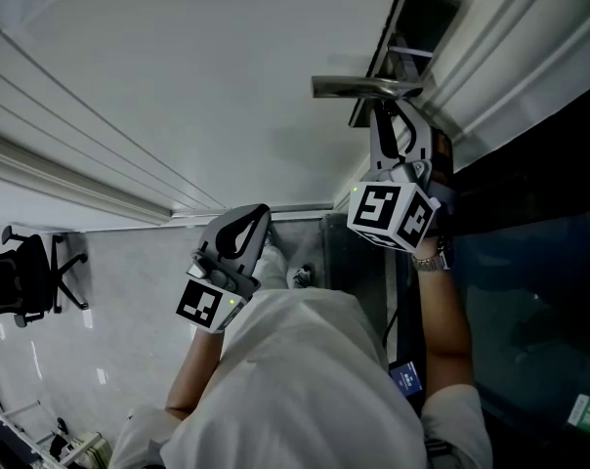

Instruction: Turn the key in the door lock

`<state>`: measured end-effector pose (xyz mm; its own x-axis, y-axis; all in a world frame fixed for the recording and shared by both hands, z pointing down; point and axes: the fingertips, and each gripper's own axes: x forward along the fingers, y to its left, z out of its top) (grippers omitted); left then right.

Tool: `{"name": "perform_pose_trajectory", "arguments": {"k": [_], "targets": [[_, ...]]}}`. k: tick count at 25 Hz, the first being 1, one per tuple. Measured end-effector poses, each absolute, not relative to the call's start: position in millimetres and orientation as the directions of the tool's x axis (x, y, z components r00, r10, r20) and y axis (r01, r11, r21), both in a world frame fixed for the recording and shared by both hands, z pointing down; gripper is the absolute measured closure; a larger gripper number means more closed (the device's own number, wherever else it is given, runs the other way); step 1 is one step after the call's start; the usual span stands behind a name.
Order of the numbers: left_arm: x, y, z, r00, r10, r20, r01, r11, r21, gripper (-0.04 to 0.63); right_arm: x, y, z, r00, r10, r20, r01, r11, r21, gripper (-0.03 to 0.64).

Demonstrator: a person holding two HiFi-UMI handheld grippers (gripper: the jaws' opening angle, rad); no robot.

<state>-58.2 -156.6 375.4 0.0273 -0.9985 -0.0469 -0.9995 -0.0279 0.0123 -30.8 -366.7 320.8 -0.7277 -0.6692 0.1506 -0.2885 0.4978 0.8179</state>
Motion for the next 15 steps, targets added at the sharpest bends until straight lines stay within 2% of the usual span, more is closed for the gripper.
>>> {"name": "perform_pose_trajectory", "arguments": {"k": [6,9,12,15], "targets": [[-60.2,-157.0,378.1,0.024,-0.999,-0.036,-1.000,-0.025,0.014,0.591,-29.9,-370.1,314.1,-0.730,-0.672,0.121,-0.375,0.543,0.751,0.584],[-60.0,-157.7,377.6,0.026,-0.999,-0.036,-1.000,-0.027,0.015,0.592,-27.5,-371.2,311.8,-0.737,-0.666,0.118,-0.438,0.603,0.667,0.594],[-60.3,-159.3,377.3,0.031,-0.999,-0.033,-0.999,-0.031,0.010,0.592,-27.1,-372.3,309.3,-0.755,-0.647,0.102,-0.509,0.678,0.531,0.595],[-60.4,-160.5,376.7,0.032,-0.999,-0.033,-0.999,-0.032,0.006,0.592,-25.0,-375.7,307.9,-0.785,-0.615,0.075,-0.568,0.762,0.310,0.595]]}}
